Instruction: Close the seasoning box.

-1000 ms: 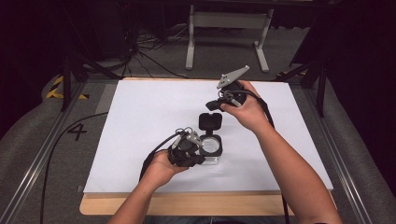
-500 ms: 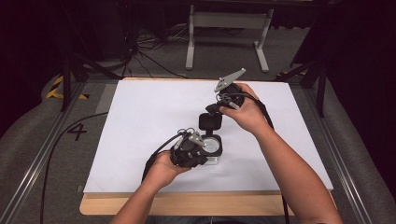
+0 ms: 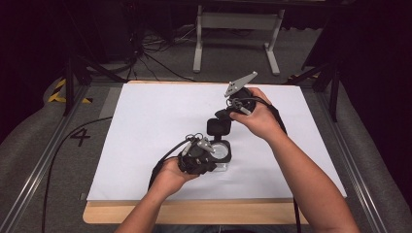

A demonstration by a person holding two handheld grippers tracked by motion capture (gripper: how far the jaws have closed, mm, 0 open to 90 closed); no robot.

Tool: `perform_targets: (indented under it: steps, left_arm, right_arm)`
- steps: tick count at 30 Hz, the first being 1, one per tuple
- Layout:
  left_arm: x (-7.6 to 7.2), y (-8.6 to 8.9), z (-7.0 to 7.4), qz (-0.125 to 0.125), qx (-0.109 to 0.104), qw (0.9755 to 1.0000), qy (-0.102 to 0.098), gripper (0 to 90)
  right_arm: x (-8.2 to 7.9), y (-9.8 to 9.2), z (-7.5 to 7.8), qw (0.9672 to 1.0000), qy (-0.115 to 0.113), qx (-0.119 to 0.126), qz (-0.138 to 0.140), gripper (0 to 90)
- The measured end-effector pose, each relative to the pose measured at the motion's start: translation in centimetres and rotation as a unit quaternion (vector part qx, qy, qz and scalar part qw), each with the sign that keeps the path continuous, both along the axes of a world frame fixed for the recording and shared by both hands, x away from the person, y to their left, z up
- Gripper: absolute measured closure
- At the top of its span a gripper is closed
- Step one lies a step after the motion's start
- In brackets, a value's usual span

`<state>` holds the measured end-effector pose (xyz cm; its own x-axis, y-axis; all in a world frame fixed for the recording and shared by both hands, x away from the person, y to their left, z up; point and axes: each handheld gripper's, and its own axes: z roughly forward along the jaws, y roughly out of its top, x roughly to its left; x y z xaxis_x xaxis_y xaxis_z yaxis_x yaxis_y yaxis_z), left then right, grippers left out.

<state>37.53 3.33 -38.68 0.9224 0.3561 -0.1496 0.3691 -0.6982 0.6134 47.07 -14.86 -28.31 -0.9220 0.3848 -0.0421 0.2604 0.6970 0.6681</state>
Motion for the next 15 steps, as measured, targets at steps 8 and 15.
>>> perform_targets:
  steps: [8, 15]
  left_arm:
    - [0.03, -0.02, -0.02, -0.001, -0.001, 1.0000, -0.001, 89.8]
    - [0.00, -0.04, -0.09, 0.003, 0.000, 1.0000, 0.000, 89.7]
  right_arm:
    - [-0.23, -0.09, 0.05, 1.0000, 0.004, 0.003, 0.003, 90.0]
    - [-1.01, -0.24, 0.17, 0.9998, 0.014, 0.005, 0.014, 90.0]
